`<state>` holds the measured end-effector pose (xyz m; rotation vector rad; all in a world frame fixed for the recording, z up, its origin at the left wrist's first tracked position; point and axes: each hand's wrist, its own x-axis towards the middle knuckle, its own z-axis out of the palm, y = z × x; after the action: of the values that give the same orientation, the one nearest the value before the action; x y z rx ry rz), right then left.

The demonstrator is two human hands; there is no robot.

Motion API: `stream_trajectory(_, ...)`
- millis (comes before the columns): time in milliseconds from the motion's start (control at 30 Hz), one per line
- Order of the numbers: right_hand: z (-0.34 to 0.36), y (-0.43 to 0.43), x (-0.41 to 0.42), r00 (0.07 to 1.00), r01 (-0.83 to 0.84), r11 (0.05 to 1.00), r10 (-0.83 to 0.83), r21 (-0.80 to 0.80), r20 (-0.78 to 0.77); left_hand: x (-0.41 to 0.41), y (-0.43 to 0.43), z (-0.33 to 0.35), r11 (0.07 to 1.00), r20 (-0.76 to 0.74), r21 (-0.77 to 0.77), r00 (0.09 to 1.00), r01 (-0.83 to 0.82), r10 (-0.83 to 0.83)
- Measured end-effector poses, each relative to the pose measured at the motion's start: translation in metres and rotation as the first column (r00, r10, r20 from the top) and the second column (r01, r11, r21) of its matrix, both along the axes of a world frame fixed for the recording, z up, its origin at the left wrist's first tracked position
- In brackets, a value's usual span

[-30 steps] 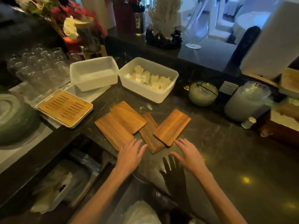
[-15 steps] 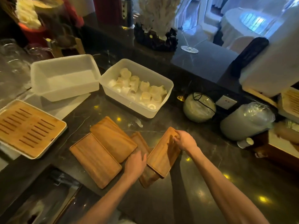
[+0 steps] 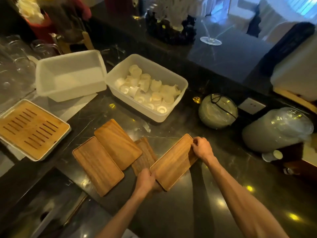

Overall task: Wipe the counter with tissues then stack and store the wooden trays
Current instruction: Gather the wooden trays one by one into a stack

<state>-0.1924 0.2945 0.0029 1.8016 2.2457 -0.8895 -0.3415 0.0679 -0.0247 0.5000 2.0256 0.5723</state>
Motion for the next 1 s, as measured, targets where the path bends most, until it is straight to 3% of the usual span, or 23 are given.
stream_trajectory(100, 0.014, -0.006, 0.043, 0.971, 0.161, 0.987, -0.159, -0.003, -0.177, 0.012, -0.001, 0.015, 0.987, -0.019, 0.112, 0.993, -0.113, 0.116)
stream_trajectory(233, 0.026, -0.037, 0.131, 0.800, 0.389, 0.901, -0.434, -0.192, -0.415, 0.042, 0.009, 0.043, 0.924, 0.108, 0.326, 0.979, -0.201, 0.175)
stream_trajectory(333, 0.027, -0.078, 0.202, 0.687, 0.517, 0.832, -0.544, -0.202, -0.481, 0.077, 0.014, 0.060, 0.905, 0.227, 0.397, 0.972, -0.152, 0.063)
stream_trajectory(533, -0.001, -0.174, 0.319, 0.484, 0.722, 0.646, -0.728, -0.248, -0.485, 0.171, 0.000, 0.054, 0.931, 0.233, 0.366, 0.968, -0.001, -0.091)
stream_trajectory(733, -0.021, -0.243, 0.392, 0.466, 0.773, 0.581, -0.793, -0.257, -0.393, 0.243, -0.022, 0.026, 0.940, 0.209, 0.296, 0.949, 0.170, -0.237)
stream_trajectory(1000, -0.028, -0.277, 0.406, 0.484, 0.766, 0.602, -0.772, -0.227, -0.412, 0.268, -0.043, -0.007, 0.917, 0.168, 0.290, 0.929, 0.274, -0.331)
